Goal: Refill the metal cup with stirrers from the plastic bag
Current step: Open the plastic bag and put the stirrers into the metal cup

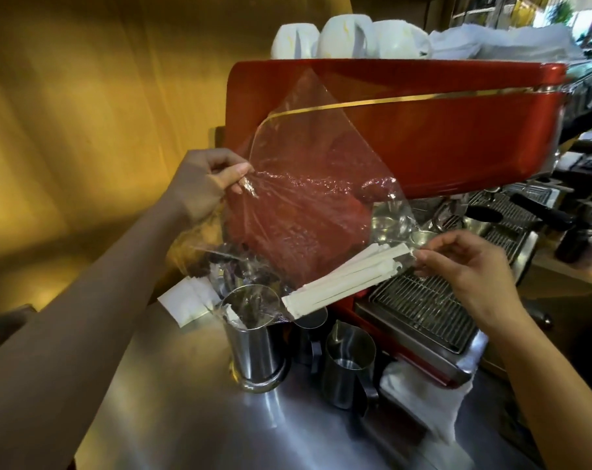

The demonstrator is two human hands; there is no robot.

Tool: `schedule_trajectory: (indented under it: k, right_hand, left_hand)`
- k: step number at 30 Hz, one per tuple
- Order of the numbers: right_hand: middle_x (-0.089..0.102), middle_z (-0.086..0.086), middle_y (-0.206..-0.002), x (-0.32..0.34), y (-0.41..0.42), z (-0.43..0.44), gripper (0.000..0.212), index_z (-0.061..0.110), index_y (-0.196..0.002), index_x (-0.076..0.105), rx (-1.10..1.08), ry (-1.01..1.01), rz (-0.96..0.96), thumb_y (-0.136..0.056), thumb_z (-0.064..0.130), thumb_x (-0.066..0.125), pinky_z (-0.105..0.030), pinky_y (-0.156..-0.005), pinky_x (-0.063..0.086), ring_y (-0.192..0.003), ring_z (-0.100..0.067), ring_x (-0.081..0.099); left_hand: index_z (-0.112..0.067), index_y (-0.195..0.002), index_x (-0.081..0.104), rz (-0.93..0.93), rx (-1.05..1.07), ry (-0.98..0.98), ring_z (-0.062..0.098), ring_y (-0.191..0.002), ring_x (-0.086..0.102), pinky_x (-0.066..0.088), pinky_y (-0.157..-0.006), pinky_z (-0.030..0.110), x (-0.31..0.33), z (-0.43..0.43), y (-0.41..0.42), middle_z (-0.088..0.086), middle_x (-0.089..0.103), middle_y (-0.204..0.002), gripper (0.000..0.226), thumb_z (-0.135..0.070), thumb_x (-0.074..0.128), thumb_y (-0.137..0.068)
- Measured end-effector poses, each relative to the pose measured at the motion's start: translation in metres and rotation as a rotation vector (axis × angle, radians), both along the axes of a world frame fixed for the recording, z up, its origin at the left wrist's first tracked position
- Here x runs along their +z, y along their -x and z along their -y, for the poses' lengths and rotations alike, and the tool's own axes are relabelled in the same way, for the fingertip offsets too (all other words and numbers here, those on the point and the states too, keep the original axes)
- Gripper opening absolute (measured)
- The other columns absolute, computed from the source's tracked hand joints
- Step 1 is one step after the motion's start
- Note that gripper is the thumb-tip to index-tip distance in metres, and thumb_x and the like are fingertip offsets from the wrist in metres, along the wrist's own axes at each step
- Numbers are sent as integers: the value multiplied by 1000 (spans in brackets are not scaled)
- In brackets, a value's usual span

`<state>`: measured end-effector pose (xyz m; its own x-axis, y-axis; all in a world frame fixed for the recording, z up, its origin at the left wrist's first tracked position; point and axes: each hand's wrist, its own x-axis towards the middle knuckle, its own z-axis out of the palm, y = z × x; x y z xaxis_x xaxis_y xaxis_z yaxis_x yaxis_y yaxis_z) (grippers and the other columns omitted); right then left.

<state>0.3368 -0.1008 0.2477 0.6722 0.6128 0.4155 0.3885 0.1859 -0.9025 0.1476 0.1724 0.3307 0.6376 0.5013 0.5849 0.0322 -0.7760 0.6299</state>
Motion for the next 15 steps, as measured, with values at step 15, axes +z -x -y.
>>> schedule_trajectory:
  k: [15]
  right_hand:
    - [69, -1, -69, 18, 14, -44, 10, 13, -75, 61, 4, -30, 31, -75, 6, 67, -24, -62, 59, -61, -13, 68]
  left_hand:
    - [-27, -79, 68, 162, 39, 69, 18, -67, 57, 49, -70, 39, -20, -41, 32, -11, 65, -62, 19, -14, 58, -89]
